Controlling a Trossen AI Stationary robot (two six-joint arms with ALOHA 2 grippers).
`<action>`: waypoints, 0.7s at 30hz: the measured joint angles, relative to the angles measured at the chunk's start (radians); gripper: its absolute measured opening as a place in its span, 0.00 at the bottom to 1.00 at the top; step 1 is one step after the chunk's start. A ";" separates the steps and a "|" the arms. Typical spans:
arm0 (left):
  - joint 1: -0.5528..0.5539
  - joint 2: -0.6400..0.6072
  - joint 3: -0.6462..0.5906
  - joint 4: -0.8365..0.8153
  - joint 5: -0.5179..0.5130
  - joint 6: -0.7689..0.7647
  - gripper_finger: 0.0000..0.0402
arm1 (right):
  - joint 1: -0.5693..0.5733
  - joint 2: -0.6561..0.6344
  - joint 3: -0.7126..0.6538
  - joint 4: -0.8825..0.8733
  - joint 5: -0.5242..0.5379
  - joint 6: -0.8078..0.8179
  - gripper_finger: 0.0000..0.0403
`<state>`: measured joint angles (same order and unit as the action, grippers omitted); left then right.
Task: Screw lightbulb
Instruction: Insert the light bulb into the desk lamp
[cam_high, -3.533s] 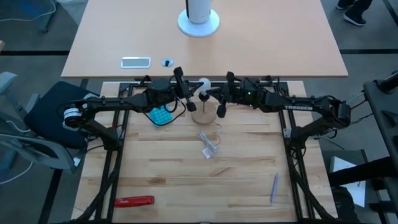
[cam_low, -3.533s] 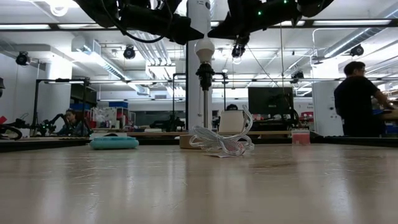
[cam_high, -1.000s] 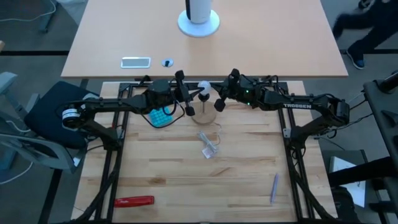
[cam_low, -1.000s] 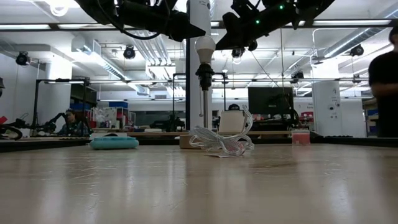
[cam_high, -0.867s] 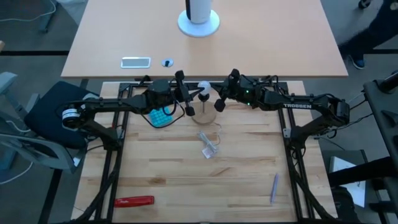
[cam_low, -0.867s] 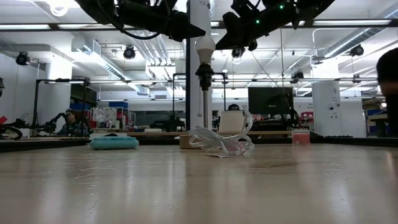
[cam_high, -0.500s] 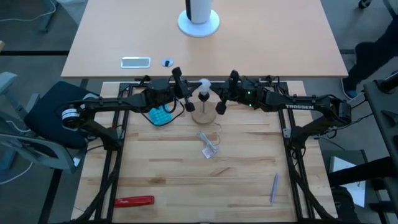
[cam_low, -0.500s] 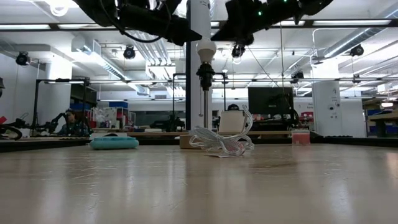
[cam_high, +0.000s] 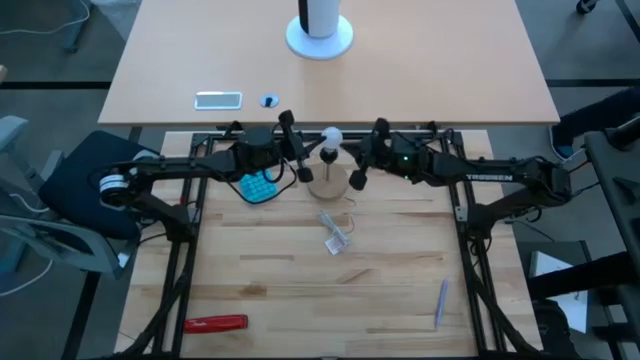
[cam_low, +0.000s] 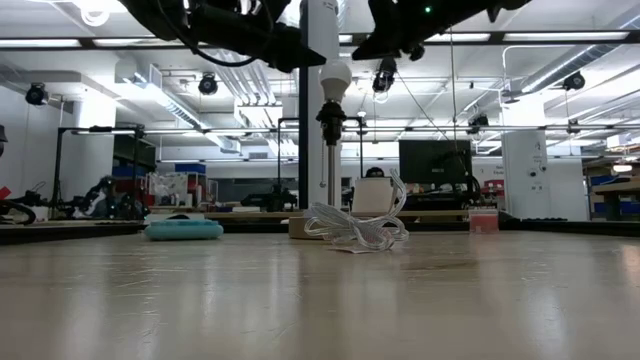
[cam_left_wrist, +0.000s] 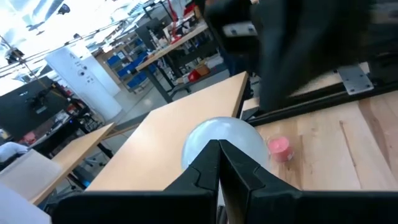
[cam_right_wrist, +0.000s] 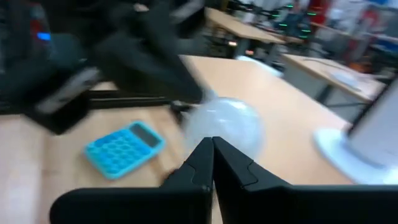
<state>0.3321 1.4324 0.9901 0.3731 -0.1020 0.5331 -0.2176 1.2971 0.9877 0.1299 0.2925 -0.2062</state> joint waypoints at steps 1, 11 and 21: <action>0.000 -0.004 0.000 -0.009 0.000 0.000 0.00 | -0.001 -0.007 0.000 -0.006 0.035 -0.004 0.00; -0.001 -0.013 -0.005 -0.062 0.006 -0.018 0.00 | -0.122 0.065 0.000 0.009 0.005 -0.013 0.00; -0.002 -0.017 -0.004 -0.067 0.007 -0.018 0.00 | -0.129 0.098 0.000 0.120 -0.080 -0.022 0.00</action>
<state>0.3302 1.4150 0.9865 0.3061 -0.0954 0.5146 -0.3463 1.3951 0.9878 0.2501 0.2123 -0.2284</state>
